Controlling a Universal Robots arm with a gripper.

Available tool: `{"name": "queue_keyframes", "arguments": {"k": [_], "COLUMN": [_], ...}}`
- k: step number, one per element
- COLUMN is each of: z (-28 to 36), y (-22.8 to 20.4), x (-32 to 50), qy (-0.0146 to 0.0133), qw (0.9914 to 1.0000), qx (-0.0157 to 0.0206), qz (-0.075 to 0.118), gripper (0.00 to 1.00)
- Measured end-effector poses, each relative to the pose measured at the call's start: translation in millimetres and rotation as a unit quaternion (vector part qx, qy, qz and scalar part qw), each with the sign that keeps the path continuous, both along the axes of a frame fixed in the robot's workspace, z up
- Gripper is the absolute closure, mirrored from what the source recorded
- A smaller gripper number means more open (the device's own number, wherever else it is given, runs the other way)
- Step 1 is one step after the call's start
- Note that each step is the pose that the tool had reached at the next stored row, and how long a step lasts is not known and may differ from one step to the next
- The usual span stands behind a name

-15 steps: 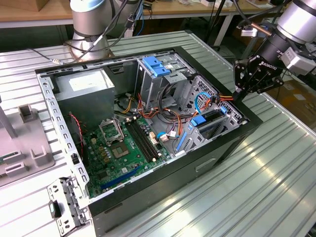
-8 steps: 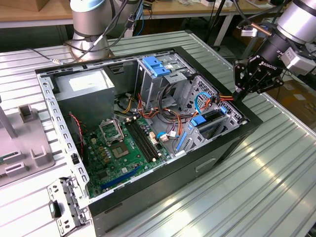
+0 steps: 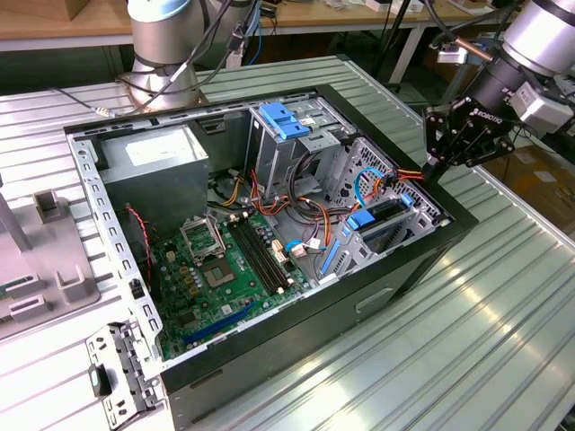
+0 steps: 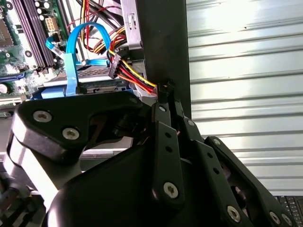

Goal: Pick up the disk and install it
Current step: 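Insert the first disk wire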

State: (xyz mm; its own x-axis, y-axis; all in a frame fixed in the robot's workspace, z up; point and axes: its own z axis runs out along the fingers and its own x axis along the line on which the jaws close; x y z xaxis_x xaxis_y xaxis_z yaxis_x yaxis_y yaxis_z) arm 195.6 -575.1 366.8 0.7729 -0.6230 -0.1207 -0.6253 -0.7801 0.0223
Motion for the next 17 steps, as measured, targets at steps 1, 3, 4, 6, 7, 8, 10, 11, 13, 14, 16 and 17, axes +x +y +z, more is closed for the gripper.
{"name": "queue_keyframes", "arguments": {"k": [1,3,4,6,7,8,10,11,13,14,16,17], "z": [0.1,0.4,0.3,0.4,0.4,0.4,0.4,0.4,0.4,0.4,0.4,0.4], "y": [0.6,2.1,2.1,0.7,0.2,-0.1,-0.6,-0.7,-0.7,-0.7,-0.7,-0.7], "x": [-0.3,-3.2,-4.0,-8.9,-10.6,-12.4,-18.4,-21.2,-26.2,-27.7,-31.0,-32.3], "qy": [0.0,0.0,0.0,0.0,0.0,0.0,0.0,0.0,0.0,0.0,0.0,0.0], "qw": [1.0,1.0,0.99999,0.99999,0.99999,0.99999,0.99999,0.99999,0.99999,0.99999,0.99999,0.99999], "qx": [0.0007,0.0029,0.0033,0.0034,0.0034,0.0035,0.0035,0.0035,0.0035,0.0035,0.0035,0.0035], "qz": [0.0,0.0,0.0,0.0,0.0,0.0,0.0,0.0,0.0,0.0,0.0,0.0], "gripper": [0.83,0.83,0.83,0.83,0.83,0.83,0.83,0.83,0.83,0.83,0.83,0.83]}}
